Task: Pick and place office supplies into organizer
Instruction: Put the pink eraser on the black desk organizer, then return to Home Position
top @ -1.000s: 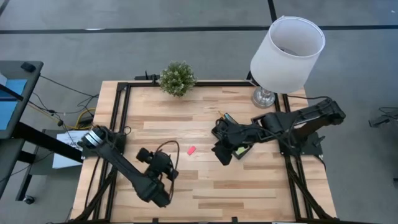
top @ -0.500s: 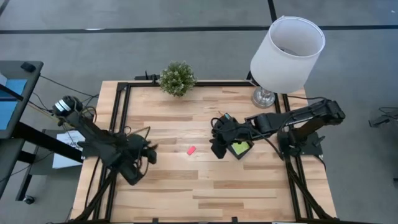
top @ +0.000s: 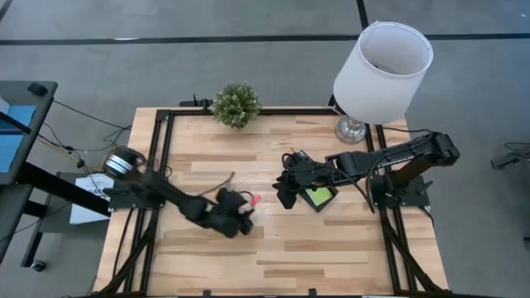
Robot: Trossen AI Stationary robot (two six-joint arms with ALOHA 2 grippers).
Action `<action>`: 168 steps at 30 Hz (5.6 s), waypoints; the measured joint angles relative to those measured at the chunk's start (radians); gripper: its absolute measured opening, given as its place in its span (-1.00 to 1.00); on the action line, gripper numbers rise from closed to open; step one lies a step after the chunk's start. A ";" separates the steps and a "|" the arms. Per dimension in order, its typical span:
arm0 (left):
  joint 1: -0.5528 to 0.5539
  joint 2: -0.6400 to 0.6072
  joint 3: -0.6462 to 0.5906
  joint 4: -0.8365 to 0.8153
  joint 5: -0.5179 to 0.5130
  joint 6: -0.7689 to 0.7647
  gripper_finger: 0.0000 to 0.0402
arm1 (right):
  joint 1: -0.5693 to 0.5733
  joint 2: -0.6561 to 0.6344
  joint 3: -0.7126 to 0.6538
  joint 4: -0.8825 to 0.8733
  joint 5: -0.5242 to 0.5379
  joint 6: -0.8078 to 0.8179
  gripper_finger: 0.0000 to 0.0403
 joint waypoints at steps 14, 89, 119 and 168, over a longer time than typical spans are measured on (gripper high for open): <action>-0.010 0.239 0.306 -0.496 -0.269 -0.196 -0.03 | 0.002 0.000 0.000 -0.001 -0.053 0.000 -0.36; 0.133 0.301 0.103 0.017 -0.143 -0.069 -0.36 | 0.002 0.000 0.002 -0.007 -0.053 -0.113 -0.36; 0.257 0.128 0.374 0.106 0.063 0.608 -0.97 | 0.008 -0.065 0.049 0.235 -0.050 -0.069 -0.36; 0.420 0.380 0.940 -0.612 0.426 0.988 -0.28 | 0.024 -0.123 0.063 0.551 -0.222 -0.135 -0.36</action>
